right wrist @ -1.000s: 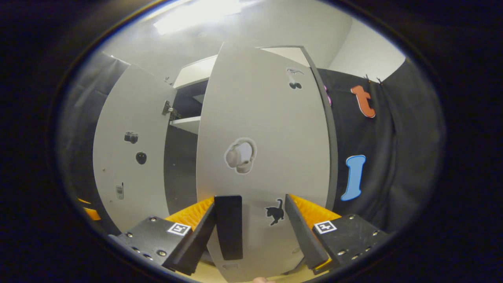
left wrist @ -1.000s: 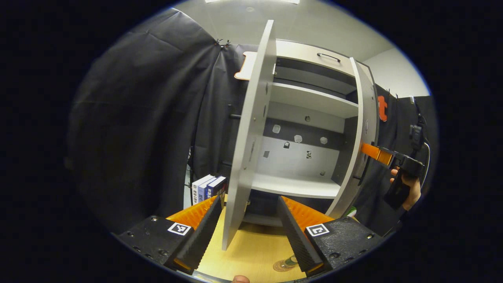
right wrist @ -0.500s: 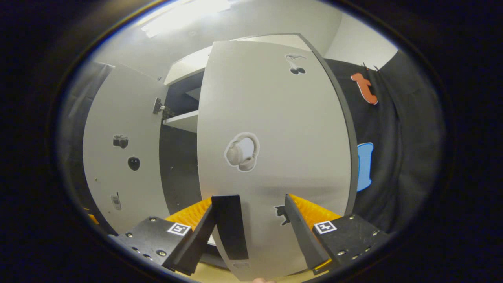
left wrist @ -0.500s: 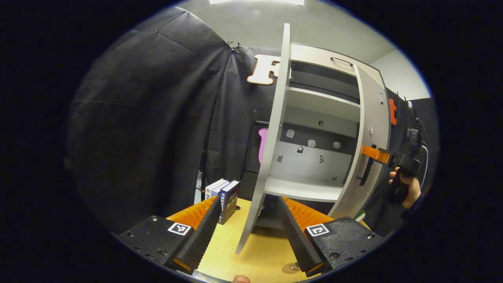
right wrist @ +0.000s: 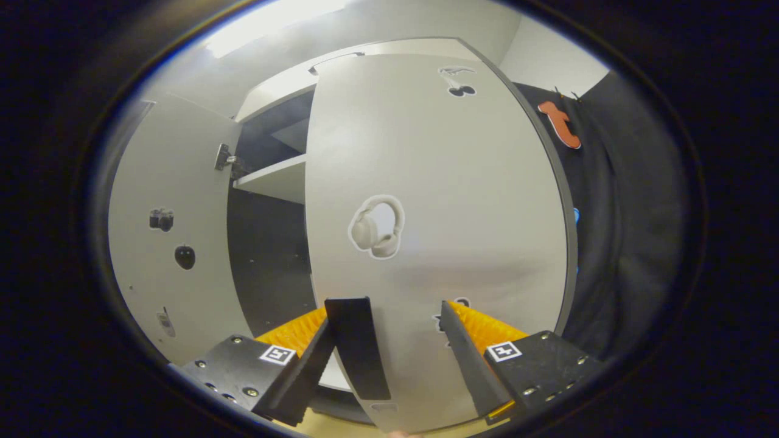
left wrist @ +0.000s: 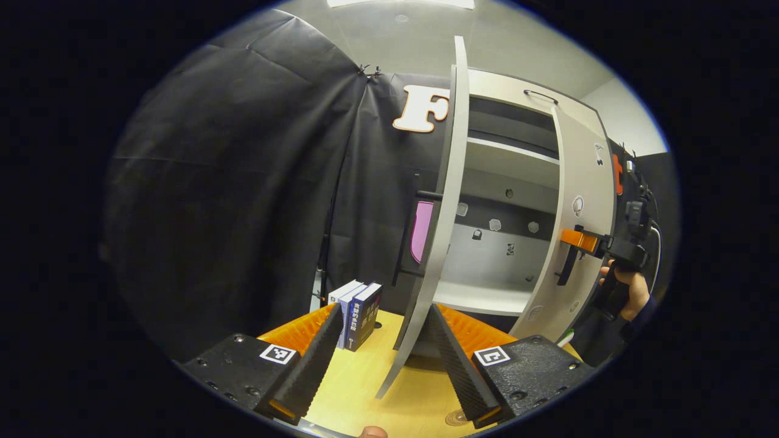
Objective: Grasp the bottle in the cabinet with the left hand and place it on the coaster, then close the right door with the right hand and the left door with the left hand.
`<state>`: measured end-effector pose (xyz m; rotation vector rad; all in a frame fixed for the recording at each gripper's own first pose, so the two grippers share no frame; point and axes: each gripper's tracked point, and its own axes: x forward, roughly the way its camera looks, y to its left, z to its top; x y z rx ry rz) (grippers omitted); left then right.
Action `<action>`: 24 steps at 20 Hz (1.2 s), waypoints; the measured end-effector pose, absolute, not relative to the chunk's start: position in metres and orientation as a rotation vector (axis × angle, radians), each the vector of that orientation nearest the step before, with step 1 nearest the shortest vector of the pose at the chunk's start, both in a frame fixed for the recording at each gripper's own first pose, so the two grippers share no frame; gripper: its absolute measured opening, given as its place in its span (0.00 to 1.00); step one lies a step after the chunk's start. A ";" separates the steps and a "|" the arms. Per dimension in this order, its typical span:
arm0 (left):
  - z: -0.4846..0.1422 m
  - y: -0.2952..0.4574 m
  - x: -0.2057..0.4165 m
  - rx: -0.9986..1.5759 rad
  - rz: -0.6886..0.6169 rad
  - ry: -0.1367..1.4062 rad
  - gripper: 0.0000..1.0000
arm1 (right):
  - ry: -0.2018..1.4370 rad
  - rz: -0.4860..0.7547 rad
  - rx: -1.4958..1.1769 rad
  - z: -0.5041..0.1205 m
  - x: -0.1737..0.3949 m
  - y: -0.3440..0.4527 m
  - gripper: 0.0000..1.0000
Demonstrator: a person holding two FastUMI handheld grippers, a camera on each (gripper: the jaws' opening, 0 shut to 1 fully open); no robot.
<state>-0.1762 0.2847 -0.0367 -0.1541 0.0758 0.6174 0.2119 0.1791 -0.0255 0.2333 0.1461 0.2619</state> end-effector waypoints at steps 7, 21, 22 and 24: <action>-0.032 0.297 -0.174 -0.153 0.629 0.056 0.91 | 0.143 0.220 0.199 -0.029 0.218 0.185 0.98; -0.012 0.318 -0.172 -0.121 0.642 0.017 0.91 | 0.137 0.174 0.178 -0.032 0.218 0.190 0.98; -0.007 0.319 -0.170 -0.117 0.637 0.008 0.86 | 0.135 0.172 0.177 -0.032 0.218 0.190 0.98; 0.005 0.322 -0.165 -0.109 0.620 -0.018 0.91 | 0.133 0.171 0.171 -0.032 0.219 0.190 0.98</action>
